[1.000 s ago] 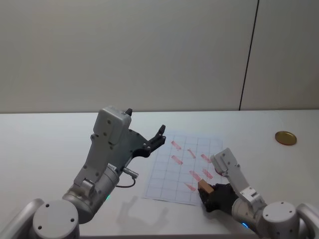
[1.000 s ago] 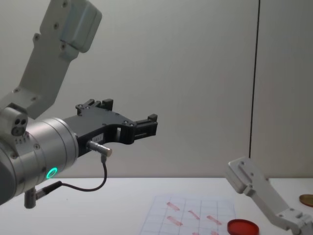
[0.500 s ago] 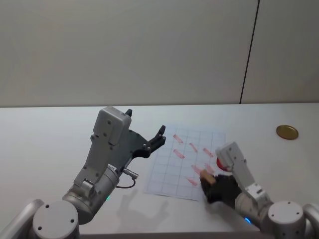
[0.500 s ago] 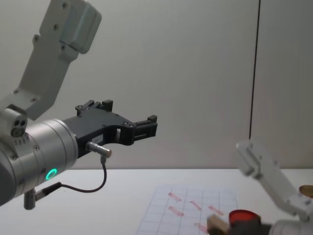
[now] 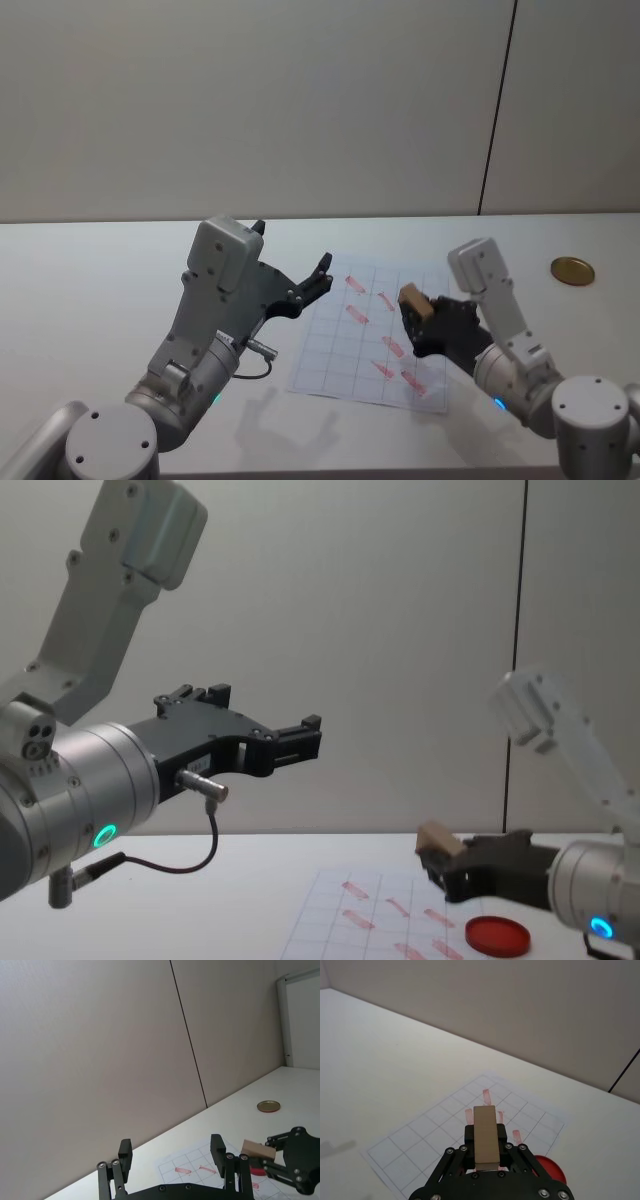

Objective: Use the one hand to pick up the stamp and affix it onto the A4 paper.

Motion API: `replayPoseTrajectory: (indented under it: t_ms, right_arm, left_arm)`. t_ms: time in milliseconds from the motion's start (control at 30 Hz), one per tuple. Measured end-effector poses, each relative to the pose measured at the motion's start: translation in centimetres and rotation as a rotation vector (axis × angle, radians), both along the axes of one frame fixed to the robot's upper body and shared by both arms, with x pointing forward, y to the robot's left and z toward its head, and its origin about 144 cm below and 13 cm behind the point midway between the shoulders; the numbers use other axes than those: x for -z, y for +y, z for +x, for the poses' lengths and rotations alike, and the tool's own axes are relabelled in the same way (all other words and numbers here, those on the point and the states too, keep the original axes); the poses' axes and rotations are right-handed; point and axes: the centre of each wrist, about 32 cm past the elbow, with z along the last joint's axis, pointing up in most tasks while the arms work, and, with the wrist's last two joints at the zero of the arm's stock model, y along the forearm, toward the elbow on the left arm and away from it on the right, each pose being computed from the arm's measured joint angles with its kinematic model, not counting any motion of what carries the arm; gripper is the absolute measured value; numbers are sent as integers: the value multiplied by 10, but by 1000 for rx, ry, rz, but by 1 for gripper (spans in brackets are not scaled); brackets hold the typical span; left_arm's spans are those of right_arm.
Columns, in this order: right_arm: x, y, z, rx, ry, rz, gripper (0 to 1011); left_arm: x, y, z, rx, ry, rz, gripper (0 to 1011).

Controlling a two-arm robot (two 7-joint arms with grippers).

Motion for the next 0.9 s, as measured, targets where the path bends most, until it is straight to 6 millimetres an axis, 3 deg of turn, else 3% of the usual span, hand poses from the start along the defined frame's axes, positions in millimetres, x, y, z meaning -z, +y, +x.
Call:
replayPoseTrajectory:
  t_ms: [400, 900]
  right_arm:
    - [-18, -12, -5, 65, -49, 51, 224]
    - [-27, -38, -19, 175, -84, 105, 223]
  left_arm:
    - [0, 0, 0, 0, 0, 0, 993]
    - [0, 0, 0, 0, 0, 0, 993]
